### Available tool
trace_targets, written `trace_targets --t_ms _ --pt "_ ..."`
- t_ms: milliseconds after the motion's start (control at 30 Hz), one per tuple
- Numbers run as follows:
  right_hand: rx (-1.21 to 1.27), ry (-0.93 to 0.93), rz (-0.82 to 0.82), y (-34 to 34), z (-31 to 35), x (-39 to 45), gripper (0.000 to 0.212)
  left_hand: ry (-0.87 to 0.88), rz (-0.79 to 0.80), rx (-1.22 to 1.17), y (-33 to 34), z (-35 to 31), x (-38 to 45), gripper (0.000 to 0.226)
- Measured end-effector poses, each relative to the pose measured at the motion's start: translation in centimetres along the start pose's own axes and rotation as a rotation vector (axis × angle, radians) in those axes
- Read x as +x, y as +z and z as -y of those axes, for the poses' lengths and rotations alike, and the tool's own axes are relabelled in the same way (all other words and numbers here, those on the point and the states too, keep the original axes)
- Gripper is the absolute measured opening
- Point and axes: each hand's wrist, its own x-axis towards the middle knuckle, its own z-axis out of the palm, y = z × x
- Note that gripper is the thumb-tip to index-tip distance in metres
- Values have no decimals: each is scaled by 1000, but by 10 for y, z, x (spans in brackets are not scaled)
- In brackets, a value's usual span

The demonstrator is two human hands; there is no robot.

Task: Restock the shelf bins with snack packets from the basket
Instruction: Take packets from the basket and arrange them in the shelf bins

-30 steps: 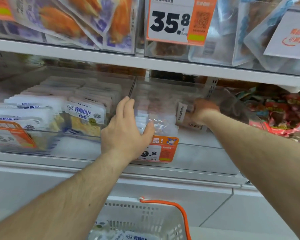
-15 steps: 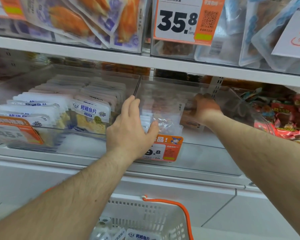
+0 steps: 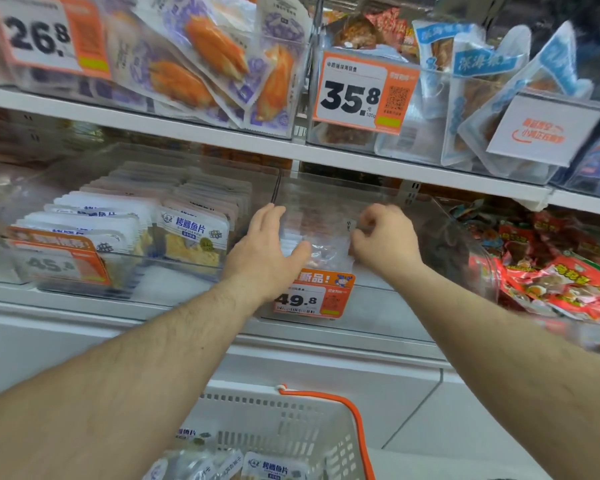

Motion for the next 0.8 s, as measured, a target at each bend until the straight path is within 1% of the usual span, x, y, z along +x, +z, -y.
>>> trace_targets --t_ms 33,100,200,267,333,433,533,633,700,800 --pt "48 -24 -20 -3 9 -9 11 13 8 -35 -5 0 -2 71" --pt "126 -71 -57 -8 28 -29 3 68 0 -28 -17 0 -11 71" --pt "210 -143 -92 -11 57 -61 7 162 -45 35 -41 7 -38 65" --pt "253 -167 -73 -4 73 -81 6 198 -40 76 -56 19 -57 59" --pt "322 -164 -29 8 85 -97 7 163 29 122 -67 36 -73 53" --pt "400 -144 52 30 102 -113 11 44 177 197 -83 64 -90 46" --pt "403 -127 176 52 117 -126 13 -19 326 267 -96 87 -100 44" --pt "367 -80 357 78 128 -142 17 -68 472 293 -101 104 -105 46" --pt "356 -17 529 103 130 -158 19 -95 577 322 -100 115 -110 46" --pt "305 102 821 146 126 -188 15 -118 730 364 -94 133 -117 43"
